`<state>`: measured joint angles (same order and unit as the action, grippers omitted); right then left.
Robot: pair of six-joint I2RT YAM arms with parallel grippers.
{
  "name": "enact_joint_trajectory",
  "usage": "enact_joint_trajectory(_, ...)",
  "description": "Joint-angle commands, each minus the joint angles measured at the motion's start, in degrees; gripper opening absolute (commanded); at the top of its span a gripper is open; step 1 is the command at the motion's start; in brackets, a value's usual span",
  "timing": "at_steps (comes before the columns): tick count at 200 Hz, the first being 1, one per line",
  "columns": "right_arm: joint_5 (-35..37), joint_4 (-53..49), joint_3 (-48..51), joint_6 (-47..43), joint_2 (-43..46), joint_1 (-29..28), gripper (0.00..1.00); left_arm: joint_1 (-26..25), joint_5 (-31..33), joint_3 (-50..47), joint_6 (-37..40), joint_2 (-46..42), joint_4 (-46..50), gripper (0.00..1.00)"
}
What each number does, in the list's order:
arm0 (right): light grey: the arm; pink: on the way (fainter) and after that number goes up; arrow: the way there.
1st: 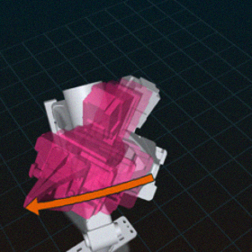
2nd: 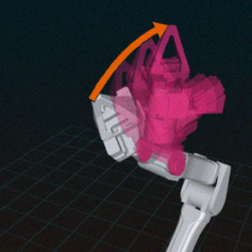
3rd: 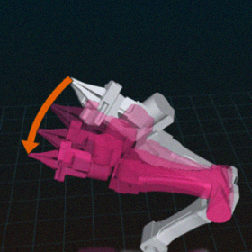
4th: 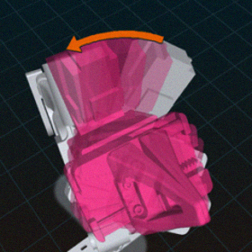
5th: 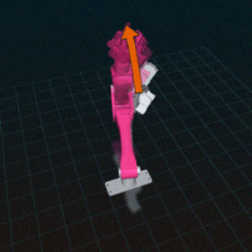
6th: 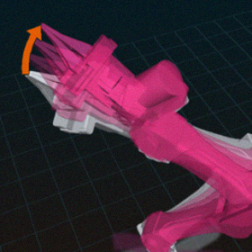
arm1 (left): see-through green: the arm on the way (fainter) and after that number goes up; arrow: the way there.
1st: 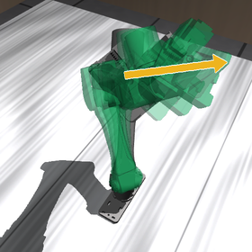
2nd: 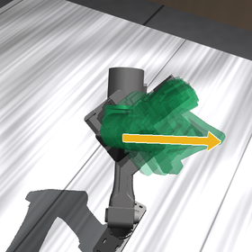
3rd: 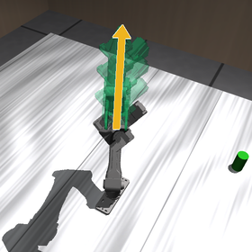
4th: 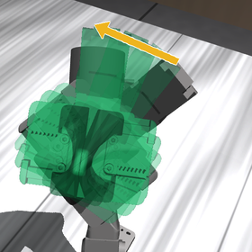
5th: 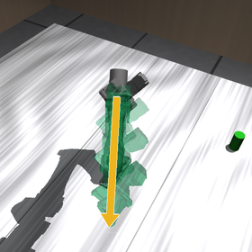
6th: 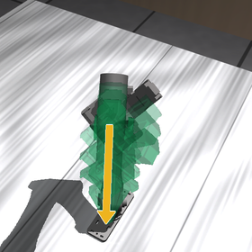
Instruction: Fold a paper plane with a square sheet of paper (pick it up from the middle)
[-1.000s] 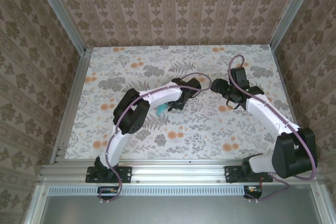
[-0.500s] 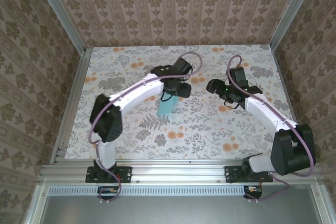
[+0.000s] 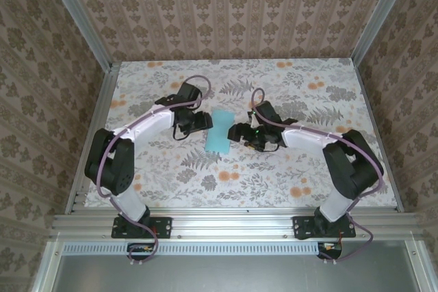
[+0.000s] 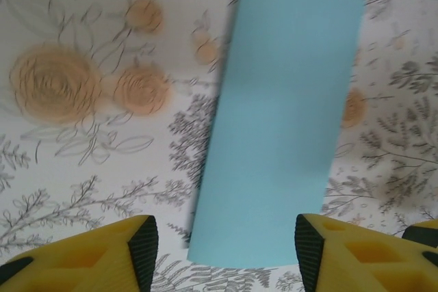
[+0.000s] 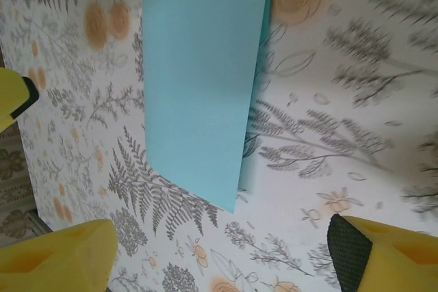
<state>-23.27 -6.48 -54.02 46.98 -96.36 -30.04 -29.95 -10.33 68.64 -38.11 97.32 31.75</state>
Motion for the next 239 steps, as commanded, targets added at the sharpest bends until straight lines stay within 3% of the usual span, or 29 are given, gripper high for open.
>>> enact_joint_trajectory(1,-1.8,2.0,-2.3,4.3,-2.6,-1.5,0.81,0.6,-6.1,-2.0,-2.6,-1.7,-4.6,0.53)
enact_joint_trajectory(39,-0.9,2.0,-3.1,5.9,-4.5,-2.4,0.78,0.6,-8.4,-3.3,-2.0,1.4,-5.8,0.38)
enact_joint_trajectory(69,-0.3,1.0,-3.4,5.5,-4.7,-2.4,0.78,1.0,-9.5,0.2,-0.5,5.7,-6.4,0.34)
enact_joint_trajectory(143,1.2,-0.7,-4.0,4.0,-4.5,-2.4,0.78,2.2,-11.4,8.7,1.2,15.5,-7.1,0.36)
enact_joint_trajectory(239,2.9,-2.5,-3.5,3.4,-3.1,-2.4,0.78,3.4,-7.3,2.0,-3.8,15.6,-4.9,0.36)
